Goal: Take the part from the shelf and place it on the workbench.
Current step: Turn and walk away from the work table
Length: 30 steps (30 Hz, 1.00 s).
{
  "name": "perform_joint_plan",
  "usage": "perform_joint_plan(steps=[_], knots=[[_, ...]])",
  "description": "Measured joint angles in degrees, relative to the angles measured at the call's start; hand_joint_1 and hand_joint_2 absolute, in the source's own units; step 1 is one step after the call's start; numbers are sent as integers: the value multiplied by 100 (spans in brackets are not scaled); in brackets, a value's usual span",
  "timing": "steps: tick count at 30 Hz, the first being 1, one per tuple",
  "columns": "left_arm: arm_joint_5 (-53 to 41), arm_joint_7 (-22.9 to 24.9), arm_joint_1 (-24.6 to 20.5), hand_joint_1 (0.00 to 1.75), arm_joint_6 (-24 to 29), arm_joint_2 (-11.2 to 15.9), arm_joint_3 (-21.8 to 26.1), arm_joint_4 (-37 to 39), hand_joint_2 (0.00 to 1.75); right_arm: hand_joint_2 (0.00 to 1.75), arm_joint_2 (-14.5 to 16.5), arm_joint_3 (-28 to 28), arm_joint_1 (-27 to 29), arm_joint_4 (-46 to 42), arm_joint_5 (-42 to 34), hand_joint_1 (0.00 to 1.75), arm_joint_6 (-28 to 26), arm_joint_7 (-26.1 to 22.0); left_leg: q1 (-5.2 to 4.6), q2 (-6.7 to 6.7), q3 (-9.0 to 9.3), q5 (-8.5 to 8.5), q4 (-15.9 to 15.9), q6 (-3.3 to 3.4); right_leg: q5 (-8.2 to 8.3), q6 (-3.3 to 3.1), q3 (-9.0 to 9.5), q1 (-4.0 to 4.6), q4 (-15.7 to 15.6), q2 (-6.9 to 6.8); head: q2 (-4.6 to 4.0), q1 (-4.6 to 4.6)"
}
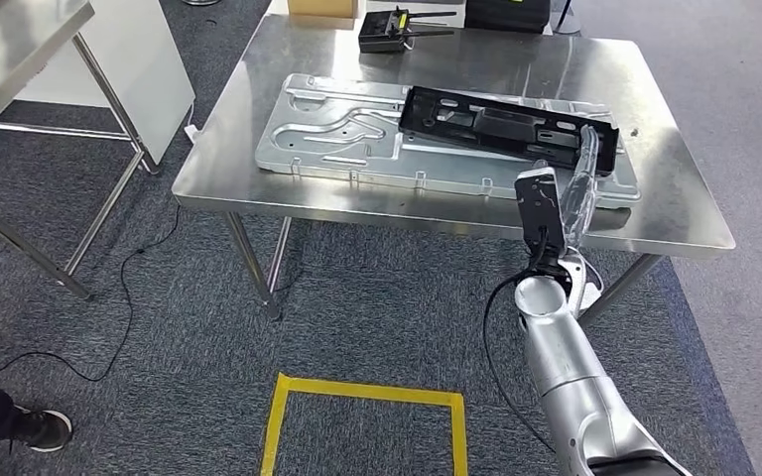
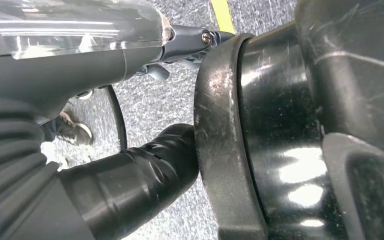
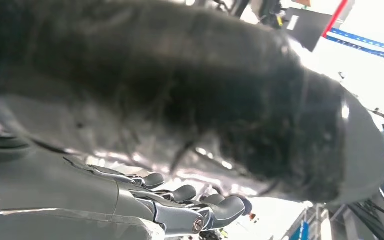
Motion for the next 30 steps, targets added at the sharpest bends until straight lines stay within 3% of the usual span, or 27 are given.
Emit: perform_joint_plan(steps=[2, 4, 6, 8, 10, 12, 14, 15, 16, 17, 19, 21, 24, 25, 27, 29, 30], knots=[[30, 24, 12, 0, 4, 0, 33, 0, 0, 0, -49, -15, 26, 43, -80, 0, 31, -28, -6, -4, -33, 32, 2, -13, 193, -21, 266, -3, -310, 1, 0, 1], [68, 51, 27, 0, 3, -6, 86, 0, 0, 0, -86, -54, 27, 78, -166, 0, 44, -80, -15, -4, -53, 57, 5, -44, 438, -90, 705, 25, -1030, 0, 0, -1], [89, 68, 41, 0, 1, -14, 139, 0, 0, 0, -118, -95, 24, 105, -210, 0, 40, -111, -19, 0, -82, 89, 5, -99, 512, -153, 904, 68, -1423, -1, 0, -2], [102, 82, 50, 0, -1, -14, 172, 0, 0, 0, -157, -140, 28, 152, -222, 0, 22, -112, -22, 1, -99, 132, -19, -170, 548, -202, 900, 79, -1487, -1, 0, -2], [124, 96, 66, 0, -2, -9, 214, 0, 0, 0, -194, -206, 27, 247, -228, 0, -9, -108, -25, -4, -132, 48, 39, -230, 628, -256, 905, 43, -1580, -18, 0, -5], [139, 107, 79, 0, -4, -4, 258, 0, 0, 0, -232, -296, 23, 423, -223, 0, -65, -119, -19, -6, -286, -300, 461, -275, 705, -303, 879, 16, -1645, -34, 0, -11], [139, 112, 84, 0, -12, 1, 285, 0, 0, 0, -296, -423, 29, 728, -204, 0, -131, -179, -12, -5, -501, -678, 1140, -314, 749, -319, 811, 18, -1636, -40, 0, -14], [136, 113, 86, 0, -22, 4, 297, 0, 0, 0, -334, -503, 37, 915, -193, 0, -158, -218, -6, -4, -544, -747, 1347, -332, 766, -309, 773, 18, -1621, -43, 0, -14], [131, 112, 87, 0, -36, 7, 310, 0, 0, 0, -374, -588, 47, 1108, -186, 0, -179, -255, 3, -4, -498, -710, 1355, -348, 782, -296, 733, 14, -1598, -46, 0, -13], [126, 111, 87, 0, -54, 8, 325, 0, 0, 0, -410, -672, 58, 1284, -181, 0, -196, -277, 16, -4, -361, -582, 1153, -363, 793, -283, 689, 7, -1564, -46, 0, -14], [113, 108, 86, 0, -89, 7, 350, 0, 0, 0, -476, -804, 65, 1575, -157, 0, -234, -268, 39, -15, 3, -333, 468, -385, 802, -245, 584, 2, -1460, -40, 0, -16], [101, 100, 85, 0, -116, 3, 374, 0, 0, 0, -554, -910, 74, 1876, -126, 0, -286, -143, 41, -33, 162, -263, 100, -327, 824, -190, 487, 23, -1374, -23, 0, -11], [116, 115, 89, 0, -145, -12, 412, 0, 0, 0, -684, -1095, 221, 2420, -135, 0, -340, 82, 24, -44, 133, -209, 70, -170, 872, -86, 450, 25, -1363, -18, 0, -9], [127, 126, 91, 0, -156, -19, 423, 0, 0, 0, -734, -1163, 303, 2591, -151, 0, -358, 121, 27, -46, 123, -172, 51, -116, 811, -54, 426, 13, -1311, -16, 0, -9], [139, 143, 94, 0, -170, -30, 441, 0, 0, 0, -826, -1293, 452, 2879, -175, 0, -388, 149, 37, -42, 80, -101, 21, -25, 477, 0, 261, -7, -905, -3, 0, -9], [143, 156, 100, 0, -175, -31, 456, 0, 0, 0, -882, -1391, 559, 3086, -181, 0, -400, 147, 21, -28, 11, -53, 21, 7, 65, 38, -4, -8, -197, 4, 0, -9], [144, 160, 102, 0, -178, -31, 464, 0, 0, 0, -897, -1424, 599, 3167, -180, 0, -401, 152, 12, -20, -23, -31, 24, 9, -39, 45, -77, -8, 54, 5, 0, -10]])
